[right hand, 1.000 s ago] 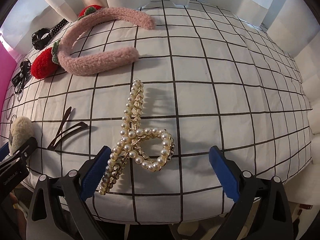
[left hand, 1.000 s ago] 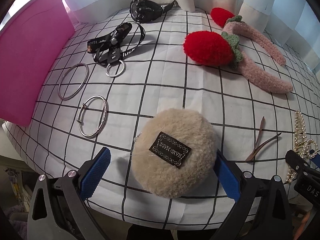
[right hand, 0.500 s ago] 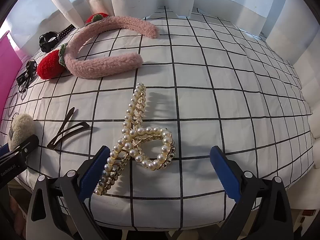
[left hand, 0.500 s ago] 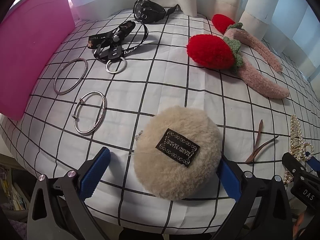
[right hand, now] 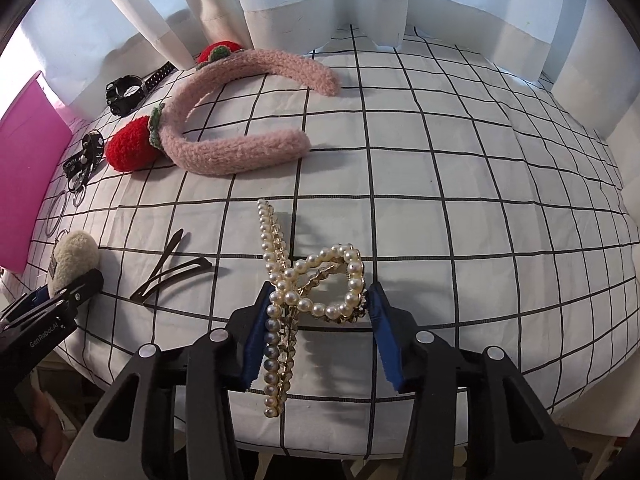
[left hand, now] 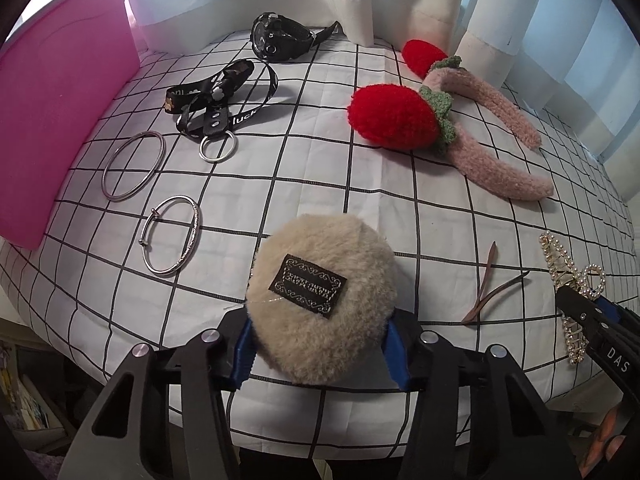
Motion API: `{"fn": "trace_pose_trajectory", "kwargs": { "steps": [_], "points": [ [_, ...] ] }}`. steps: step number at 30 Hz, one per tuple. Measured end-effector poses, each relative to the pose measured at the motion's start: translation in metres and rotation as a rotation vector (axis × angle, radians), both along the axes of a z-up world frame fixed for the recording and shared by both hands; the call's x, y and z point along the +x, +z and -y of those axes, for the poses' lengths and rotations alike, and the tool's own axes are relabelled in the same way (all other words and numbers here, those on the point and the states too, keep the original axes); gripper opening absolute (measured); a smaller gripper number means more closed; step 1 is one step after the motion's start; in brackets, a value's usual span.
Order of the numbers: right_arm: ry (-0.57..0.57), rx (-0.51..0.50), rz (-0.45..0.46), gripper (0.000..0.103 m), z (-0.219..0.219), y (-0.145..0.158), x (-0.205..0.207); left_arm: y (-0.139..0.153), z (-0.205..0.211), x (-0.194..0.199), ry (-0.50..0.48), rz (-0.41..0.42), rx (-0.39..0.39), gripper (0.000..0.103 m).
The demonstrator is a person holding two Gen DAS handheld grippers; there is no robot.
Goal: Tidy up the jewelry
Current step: 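Carry the powder puff and pearl clip into the pink tub and release both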
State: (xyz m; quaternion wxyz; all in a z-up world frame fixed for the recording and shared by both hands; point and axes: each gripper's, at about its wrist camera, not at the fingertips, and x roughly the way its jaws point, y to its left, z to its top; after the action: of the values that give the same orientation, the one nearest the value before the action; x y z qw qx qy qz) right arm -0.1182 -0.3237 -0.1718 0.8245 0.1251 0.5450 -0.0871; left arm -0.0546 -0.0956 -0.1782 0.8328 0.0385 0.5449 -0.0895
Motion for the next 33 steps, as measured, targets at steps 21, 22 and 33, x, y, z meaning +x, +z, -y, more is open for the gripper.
{"fn": "trace_pose_trajectory", "kwargs": {
  "steps": [21, 22, 33],
  "points": [
    [0.181, 0.041, 0.264, 0.044, -0.045, 0.117, 0.061, 0.137, -0.051, 0.018, 0.120, 0.255, -0.105, 0.050],
    [0.202, 0.044, 0.281, 0.044, -0.053, 0.125, 0.067, 0.146, -0.059, 0.018, 0.134, 0.272, -0.110, 0.050],
    [0.399, 0.124, 0.433, 0.044, -0.181, 0.201, 0.150, 0.218, -0.190, 0.050, 0.281, 0.412, -0.117, 0.050]
  ]
}}
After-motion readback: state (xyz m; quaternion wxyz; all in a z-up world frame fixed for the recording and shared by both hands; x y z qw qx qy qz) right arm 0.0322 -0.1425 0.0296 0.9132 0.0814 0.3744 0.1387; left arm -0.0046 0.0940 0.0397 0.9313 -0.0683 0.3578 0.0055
